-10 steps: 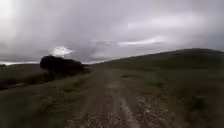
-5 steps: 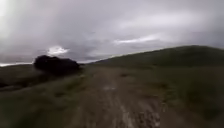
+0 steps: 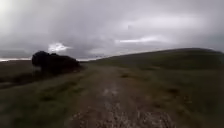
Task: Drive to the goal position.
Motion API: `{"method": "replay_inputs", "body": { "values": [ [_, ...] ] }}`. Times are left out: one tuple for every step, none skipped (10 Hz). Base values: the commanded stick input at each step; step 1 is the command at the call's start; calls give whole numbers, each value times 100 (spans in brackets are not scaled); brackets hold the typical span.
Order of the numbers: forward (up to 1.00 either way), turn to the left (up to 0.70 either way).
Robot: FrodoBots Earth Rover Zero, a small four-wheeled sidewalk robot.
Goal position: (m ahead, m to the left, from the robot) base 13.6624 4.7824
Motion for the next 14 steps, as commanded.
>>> {"method": "replay_inputs", "body": {
  "values": [
    [70, 0],
    [70, 0],
    [70, 0],
    [70, 0],
    [70, 0],
    [70, 0],
    [70, 0],
    [70, 0],
    [70, 0],
    [70, 0],
    [70, 0],
    [70, 0],
    [70, 0],
    [70, 0]
  ]
}}
